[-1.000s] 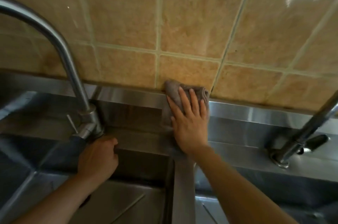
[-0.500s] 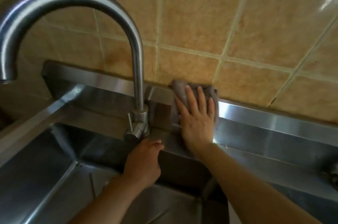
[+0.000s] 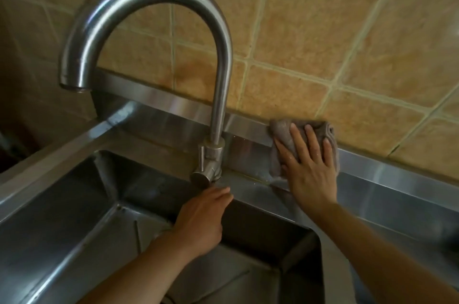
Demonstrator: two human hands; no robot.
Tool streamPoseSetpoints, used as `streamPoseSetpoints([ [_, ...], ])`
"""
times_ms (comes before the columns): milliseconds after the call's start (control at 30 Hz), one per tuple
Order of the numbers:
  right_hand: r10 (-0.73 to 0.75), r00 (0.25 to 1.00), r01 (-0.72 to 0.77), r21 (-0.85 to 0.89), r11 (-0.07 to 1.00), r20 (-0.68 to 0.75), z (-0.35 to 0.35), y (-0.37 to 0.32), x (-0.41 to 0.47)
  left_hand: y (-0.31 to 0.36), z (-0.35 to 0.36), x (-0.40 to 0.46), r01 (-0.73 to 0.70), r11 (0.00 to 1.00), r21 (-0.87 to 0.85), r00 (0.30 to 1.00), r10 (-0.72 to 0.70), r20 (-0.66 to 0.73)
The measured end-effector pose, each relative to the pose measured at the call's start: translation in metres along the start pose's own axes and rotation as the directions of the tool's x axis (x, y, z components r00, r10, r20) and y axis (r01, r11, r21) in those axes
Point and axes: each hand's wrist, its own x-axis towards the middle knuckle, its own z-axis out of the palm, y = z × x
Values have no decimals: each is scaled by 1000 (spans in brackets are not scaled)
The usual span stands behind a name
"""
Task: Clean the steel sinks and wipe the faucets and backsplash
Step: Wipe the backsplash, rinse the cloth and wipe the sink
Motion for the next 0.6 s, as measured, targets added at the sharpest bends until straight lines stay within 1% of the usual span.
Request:
streamPoseSetpoints([
  [33,-13,1000,13,7,1000,-6,0,-12,10,-3,0,-3,-3,1000,-21,1000,4,11],
  [100,-86,996,87,24,996,-19,-2,-42,35,-6,-2,-5,-26,999,-41,999,27,28],
  [167,-151,988,149,40,988,37,-6,-69,57,-9,-3,-5,-35,999,-37,999,36,30],
  [233,-207,974,208,5,978,87,-4,-83,67,-10,-3,-4,-18,999,-35,1000,19,17],
  [267,-234,968,237,-14,972,90,-3,-83,67,-9,-3,-3,-4,999,-38,1000,4,12],
  [333,-299,953,302,-57,952,57,0,-68,61,-4,-4,-3,15,999,-45,1000,-15,3],
  [433,-414,908,418,-126,900,62,10,-23,30,-1,-5,-3,39,997,-60,999,-39,4],
  [533,-473,881,470,-151,870,15,14,22,-11,-3,-6,-1,53,996,-77,999,-53,-1],
  [600,-499,866,496,-180,849,33,14,29,-16,-5,-7,1,51,996,-74,999,-51,-1],
])
